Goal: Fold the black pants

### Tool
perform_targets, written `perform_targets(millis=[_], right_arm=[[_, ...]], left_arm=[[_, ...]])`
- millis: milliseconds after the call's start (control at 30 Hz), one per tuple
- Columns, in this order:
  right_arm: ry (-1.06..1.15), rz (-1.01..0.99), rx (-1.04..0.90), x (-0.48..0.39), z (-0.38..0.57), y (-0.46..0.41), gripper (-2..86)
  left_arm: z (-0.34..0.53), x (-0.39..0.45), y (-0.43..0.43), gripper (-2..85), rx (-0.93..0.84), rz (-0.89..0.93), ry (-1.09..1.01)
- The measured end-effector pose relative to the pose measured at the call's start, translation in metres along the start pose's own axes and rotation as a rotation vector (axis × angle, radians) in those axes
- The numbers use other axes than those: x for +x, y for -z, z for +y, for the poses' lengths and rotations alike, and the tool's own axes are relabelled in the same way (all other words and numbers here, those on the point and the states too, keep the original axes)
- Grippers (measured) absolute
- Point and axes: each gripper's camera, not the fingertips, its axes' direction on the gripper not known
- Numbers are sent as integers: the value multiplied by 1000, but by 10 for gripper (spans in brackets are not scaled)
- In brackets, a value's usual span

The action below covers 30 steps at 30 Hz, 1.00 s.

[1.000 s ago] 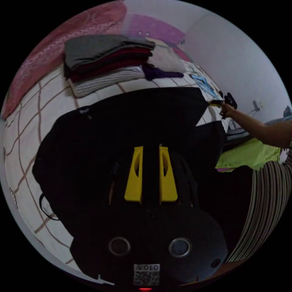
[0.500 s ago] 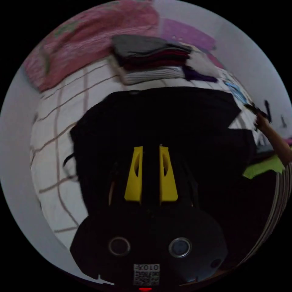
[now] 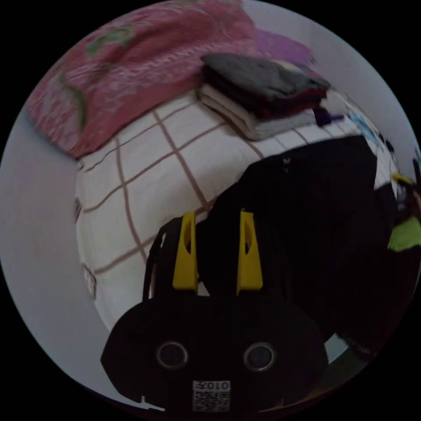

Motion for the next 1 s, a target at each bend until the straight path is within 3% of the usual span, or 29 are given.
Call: perform_targets(millis=[133,267,367,433,567,767,1000], right_arm=[[-38,47,-28,-6,10,13,55],[-68,86,-53,-12,16,16,53],[-68,86,-85,-17,14,8,52],[-51,81,-117,-22,10,-2,52],[7,90,-188,-30,2,-23,58],[6,53,-224,-23,3,-40,64],[22,-1,-275,-17,10,-67,65]], left_arm=[[-14,-3,-26,106,-76,82,-95],[-12,-34,-30,83,-41,234,52],[0,-57,-31,83,0,261,245],[4,-57,-33,91,13,276,267],[16,-36,-14,122,95,195,228],[91,4,52,143,324,134,381],[157,125,36,147,152,277,243]])
